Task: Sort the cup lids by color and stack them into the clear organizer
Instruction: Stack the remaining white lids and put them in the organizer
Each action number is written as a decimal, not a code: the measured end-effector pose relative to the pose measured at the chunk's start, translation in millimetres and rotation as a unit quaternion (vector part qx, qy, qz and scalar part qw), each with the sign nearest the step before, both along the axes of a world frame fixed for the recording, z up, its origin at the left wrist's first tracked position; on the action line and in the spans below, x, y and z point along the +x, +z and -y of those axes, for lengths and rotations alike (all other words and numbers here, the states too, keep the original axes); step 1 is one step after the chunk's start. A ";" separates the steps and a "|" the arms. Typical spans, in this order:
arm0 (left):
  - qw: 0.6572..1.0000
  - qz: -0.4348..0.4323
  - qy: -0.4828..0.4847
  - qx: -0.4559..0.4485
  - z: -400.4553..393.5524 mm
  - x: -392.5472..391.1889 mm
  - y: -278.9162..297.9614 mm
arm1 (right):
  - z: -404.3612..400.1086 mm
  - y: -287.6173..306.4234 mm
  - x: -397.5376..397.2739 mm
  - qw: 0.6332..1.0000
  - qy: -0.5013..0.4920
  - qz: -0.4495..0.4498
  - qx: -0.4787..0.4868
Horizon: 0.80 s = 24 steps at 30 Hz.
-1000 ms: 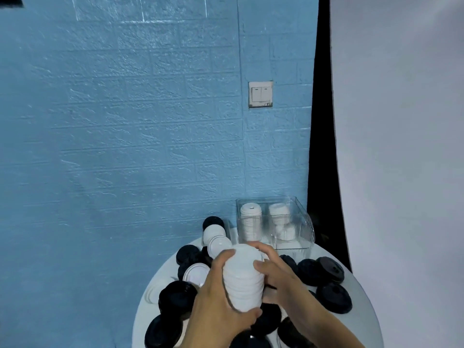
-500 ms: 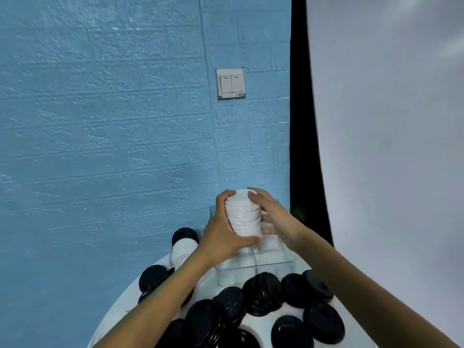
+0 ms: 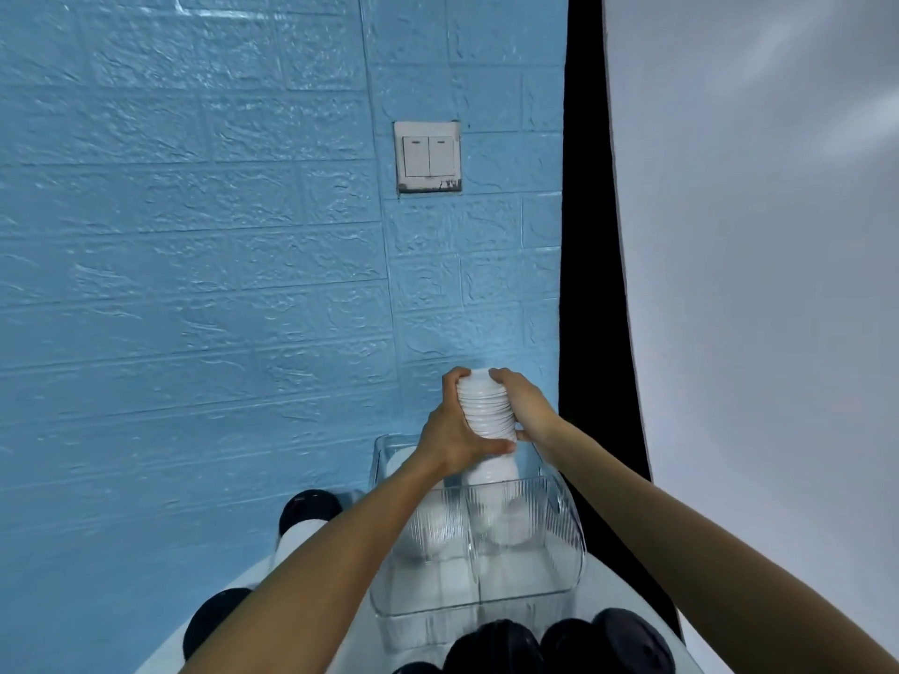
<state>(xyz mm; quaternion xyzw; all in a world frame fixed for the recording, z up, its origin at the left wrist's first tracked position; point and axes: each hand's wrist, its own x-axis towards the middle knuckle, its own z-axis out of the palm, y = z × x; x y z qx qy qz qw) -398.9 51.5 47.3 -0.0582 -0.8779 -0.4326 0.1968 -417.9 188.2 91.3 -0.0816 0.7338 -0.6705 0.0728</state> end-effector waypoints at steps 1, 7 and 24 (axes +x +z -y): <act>1.000 0.004 0.004 0.004 -0.7 -3.9 -4.9 | 0.9 -3.1 -4.8 1.000 -0.002 0.006 0.003; 0.999 0.009 0.032 -0.014 0.6 -10.0 -21.2 | 3.9 -17.1 -19.4 1.000 -0.001 0.017 0.015; 0.971 0.133 0.042 -0.196 14.3 -1.3 -6.0 | -0.7 -22.7 -26.1 0.994 0.011 0.099 0.044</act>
